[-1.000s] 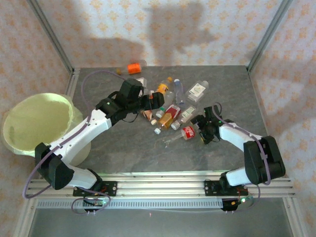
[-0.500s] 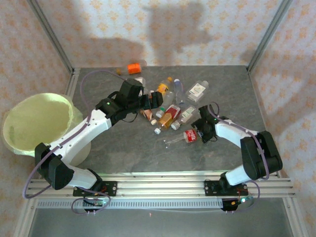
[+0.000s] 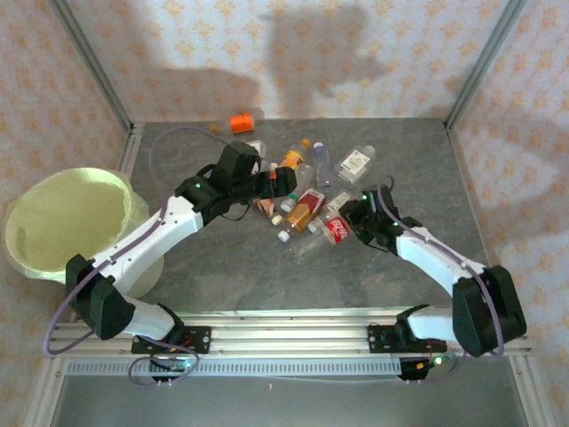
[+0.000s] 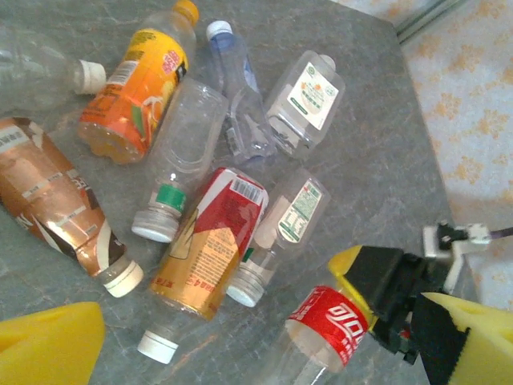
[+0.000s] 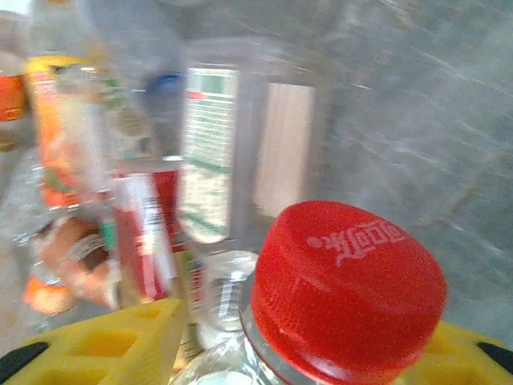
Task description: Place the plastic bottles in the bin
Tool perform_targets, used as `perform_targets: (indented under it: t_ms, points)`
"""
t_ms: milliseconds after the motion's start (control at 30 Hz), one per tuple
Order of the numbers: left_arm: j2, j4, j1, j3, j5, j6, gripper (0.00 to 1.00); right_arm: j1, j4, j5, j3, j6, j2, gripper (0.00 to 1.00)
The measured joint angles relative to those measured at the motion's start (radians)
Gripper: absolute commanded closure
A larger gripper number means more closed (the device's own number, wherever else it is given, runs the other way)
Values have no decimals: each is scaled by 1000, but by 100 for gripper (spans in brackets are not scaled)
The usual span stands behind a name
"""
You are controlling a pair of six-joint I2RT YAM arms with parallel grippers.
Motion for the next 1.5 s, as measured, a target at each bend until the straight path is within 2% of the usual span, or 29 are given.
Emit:
perform_targets:
  t_ms: [233, 400, 633, 700, 867, 933, 1100, 1300, 1500]
  points:
    - [26, -10, -23, 53, 123, 146, 0, 3, 101, -70, 63, -171, -73, 56]
    - [49, -85, -58, 143, 192, 257, 0, 16, 184, -148, 144, -264, -77, 56]
    - [159, -191, -151, 257, 197, 369, 1, 108, 243, -214, 224, -351, -77, 56]
    - [185, -200, -163, 265, 190, 378, 6, 127, 244, -209, 233, -357, -77, 55]
    - [192, -196, -163, 267, 189, 393, 32, 136, 239, -212, 233, -357, -69, 55]
    - [192, -196, -156, 267, 184, 392, 37, 135, 238, -214, 235, -356, -69, 54]
    - [185, -195, -152, 264, 175, 392, 40, 135, 238, -218, 240, -339, -68, 43]
    - [109, -107, -155, 174, 108, 385, 45, 142, 253, -247, 244, -278, -68, 22]
    - [48, -36, -94, 70, 77, 336, 47, 139, 295, -264, 265, -222, -78, 10]
